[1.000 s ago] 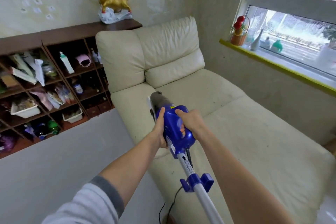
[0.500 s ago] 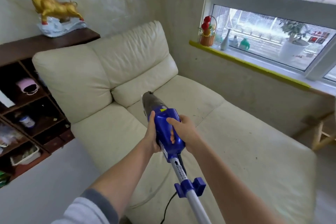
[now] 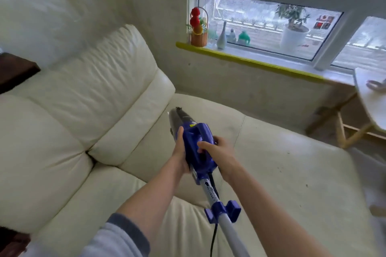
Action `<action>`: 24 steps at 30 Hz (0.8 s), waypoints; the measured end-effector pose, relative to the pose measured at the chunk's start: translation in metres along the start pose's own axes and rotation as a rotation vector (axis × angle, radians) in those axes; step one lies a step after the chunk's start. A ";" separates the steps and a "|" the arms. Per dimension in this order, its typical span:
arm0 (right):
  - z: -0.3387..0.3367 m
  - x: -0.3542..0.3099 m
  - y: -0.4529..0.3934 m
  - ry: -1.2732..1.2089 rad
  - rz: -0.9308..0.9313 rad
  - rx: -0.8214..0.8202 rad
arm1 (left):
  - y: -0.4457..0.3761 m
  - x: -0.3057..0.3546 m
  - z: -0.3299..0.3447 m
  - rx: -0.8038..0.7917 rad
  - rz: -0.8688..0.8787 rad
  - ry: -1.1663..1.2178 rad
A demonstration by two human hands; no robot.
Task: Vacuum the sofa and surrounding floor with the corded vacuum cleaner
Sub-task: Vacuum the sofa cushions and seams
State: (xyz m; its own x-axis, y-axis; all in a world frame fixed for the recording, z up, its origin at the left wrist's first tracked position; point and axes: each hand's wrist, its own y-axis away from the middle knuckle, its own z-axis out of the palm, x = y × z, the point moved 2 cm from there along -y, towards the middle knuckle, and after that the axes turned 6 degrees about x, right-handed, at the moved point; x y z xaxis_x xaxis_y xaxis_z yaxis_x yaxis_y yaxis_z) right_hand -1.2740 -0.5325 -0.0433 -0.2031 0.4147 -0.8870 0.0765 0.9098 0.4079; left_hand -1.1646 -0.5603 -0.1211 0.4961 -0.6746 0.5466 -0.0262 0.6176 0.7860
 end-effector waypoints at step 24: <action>0.054 -0.012 -0.132 0.478 0.117 -0.091 | -0.144 0.112 0.031 -0.043 -0.100 -0.229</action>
State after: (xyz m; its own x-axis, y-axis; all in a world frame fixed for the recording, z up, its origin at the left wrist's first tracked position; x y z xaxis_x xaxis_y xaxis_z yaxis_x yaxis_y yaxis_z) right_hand -1.2291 -0.6566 -0.0983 -0.6247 0.4409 -0.6445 0.0442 0.8440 0.5345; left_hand -1.1319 -0.7378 -0.1641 0.2850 -0.8040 0.5220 0.0529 0.5569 0.8289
